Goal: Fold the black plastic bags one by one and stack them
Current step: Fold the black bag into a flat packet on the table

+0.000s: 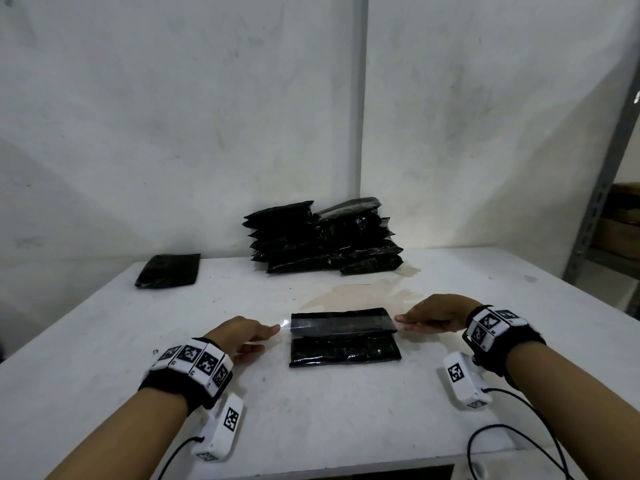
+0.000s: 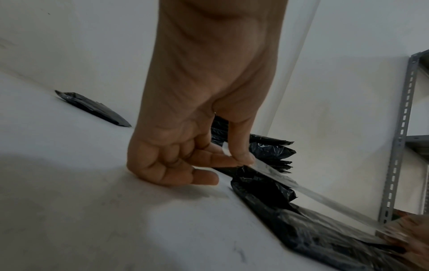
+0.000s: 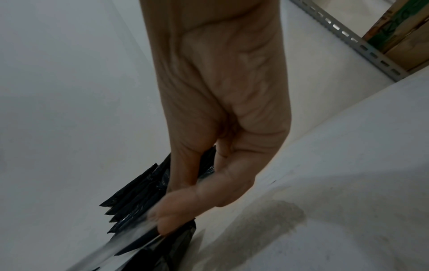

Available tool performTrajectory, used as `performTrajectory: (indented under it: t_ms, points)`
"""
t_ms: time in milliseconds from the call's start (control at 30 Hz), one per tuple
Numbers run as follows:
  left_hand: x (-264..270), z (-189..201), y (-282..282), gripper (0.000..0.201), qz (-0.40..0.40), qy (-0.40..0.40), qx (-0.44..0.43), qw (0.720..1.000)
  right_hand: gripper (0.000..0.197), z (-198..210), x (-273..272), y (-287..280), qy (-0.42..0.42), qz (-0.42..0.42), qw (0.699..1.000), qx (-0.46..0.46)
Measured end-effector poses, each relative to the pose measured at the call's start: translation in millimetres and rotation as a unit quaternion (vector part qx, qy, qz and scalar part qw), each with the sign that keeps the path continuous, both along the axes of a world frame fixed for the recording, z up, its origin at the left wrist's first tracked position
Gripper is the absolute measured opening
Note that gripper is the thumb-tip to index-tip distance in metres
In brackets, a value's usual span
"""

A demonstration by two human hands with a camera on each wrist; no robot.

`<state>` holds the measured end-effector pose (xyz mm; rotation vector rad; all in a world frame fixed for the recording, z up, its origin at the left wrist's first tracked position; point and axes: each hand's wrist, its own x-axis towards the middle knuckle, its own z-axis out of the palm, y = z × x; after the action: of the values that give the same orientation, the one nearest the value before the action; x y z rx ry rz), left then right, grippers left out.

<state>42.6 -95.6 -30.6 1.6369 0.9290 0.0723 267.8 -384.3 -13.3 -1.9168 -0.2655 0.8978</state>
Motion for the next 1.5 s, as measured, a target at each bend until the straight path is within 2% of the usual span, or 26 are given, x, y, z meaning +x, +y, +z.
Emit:
performTrajectory:
  t_ms: [333, 600, 900, 1100, 1267, 1367, 1500]
  points:
    - [4.9, 2.1, -6.7, 0.028, -0.019, 0.016, 0.022, 0.999, 0.016, -3.4, 0.2, -4.7, -0.015, -0.002, 1.0, -0.014]
    - [9.1, 0.2, -6.0, 0.036, -0.018, 0.054, 0.069, 0.996, 0.016, -4.1, -2.8, -1.6, -0.003, 0.013, 0.999, -0.033]
    - [11.4, 1.2, -14.3, 0.041, -0.038, 0.085, 0.131, 0.987, 0.019, -4.6, -1.8, 5.8, -0.047, 0.04, 0.989, -0.136]
    - [14.1, 0.3, -14.9, 0.043, -0.068, 0.107, 0.158, 0.979, 0.025, -4.6, -4.2, 7.3, -0.069, 0.037, 0.984, -0.158]
    - [13.7, 2.4, -17.1, 0.04, -0.08, 0.119, 0.172, 0.975, 0.046, -6.2, -3.8, 9.0, -0.058, 0.018, 0.986, -0.154]
    - [14.1, 3.1, -18.5, 0.039, -0.085, 0.129, 0.18, 0.971, 0.052, -6.4, -4.7, 12.2, -0.11, 0.036, 0.976, -0.185]
    - [13.4, 5.2, -20.3, 0.039, -0.088, 0.136, 0.192, 0.968, 0.041, -5.4, -5.9, 12.9, -0.13, 0.053, 0.97, -0.197]
